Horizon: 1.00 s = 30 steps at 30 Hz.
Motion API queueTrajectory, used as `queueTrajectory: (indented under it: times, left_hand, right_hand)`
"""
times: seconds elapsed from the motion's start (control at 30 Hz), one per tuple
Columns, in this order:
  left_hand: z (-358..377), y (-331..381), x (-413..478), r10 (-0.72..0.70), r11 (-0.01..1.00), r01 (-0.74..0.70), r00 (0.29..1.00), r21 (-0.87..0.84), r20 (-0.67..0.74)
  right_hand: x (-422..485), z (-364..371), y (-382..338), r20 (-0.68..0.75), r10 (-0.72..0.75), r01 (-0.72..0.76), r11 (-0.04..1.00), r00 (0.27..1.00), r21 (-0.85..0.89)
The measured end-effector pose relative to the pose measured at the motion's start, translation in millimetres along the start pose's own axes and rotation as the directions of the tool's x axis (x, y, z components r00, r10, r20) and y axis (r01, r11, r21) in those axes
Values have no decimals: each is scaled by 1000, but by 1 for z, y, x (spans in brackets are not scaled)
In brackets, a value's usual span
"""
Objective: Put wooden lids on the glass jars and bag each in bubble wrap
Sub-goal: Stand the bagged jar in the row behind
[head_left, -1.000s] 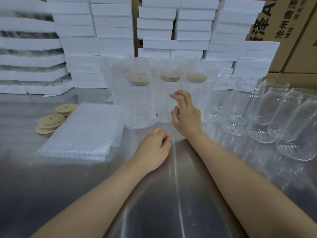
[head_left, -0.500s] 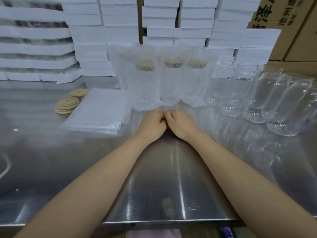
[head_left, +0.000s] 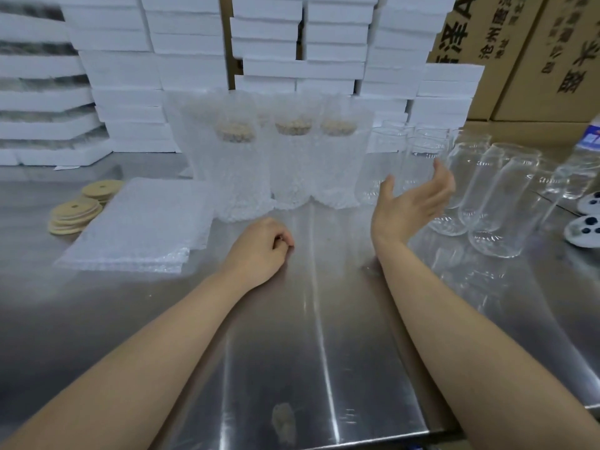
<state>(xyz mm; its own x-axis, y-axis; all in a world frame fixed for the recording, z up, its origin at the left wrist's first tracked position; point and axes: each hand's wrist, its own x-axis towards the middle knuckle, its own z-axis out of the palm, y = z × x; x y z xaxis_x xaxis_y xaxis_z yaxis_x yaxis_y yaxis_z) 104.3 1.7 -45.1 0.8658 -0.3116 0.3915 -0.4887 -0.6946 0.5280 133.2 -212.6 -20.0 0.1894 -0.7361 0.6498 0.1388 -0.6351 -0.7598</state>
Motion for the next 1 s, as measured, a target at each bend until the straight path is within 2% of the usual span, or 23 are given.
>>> queueTrajectory:
  times: [0.13, 0.33, 0.63, 0.83, 1.0]
  left_hand:
    - [1, -1, -2, 12, 1000, -12, 1000, 5, -6]
    - [2, -1, -1, 33, 999, -33, 999, 12, -10]
    - [3, -2, 0, 26, 1000, -26, 1000, 11, 0]
    - [3, -3, 2, 22, 1000, -22, 1000, 11, 14]
    - [0, -2, 2, 56, 998, -57, 998, 39, 26]
  right_hand:
    - [2, 8, 8, 37, 137, -132, 985, 990, -115]
    - [7, 16, 14, -3, 113, -112, 978, 994, -178]
    - [2, 12, 6, -13, 33, -34, 996, 999, -86]
    - [-4, 12, 4, 100, 87, -80, 994, 991, -71]
    - [-4, 9, 6, 267, 250, -222, 966, 931, -131]
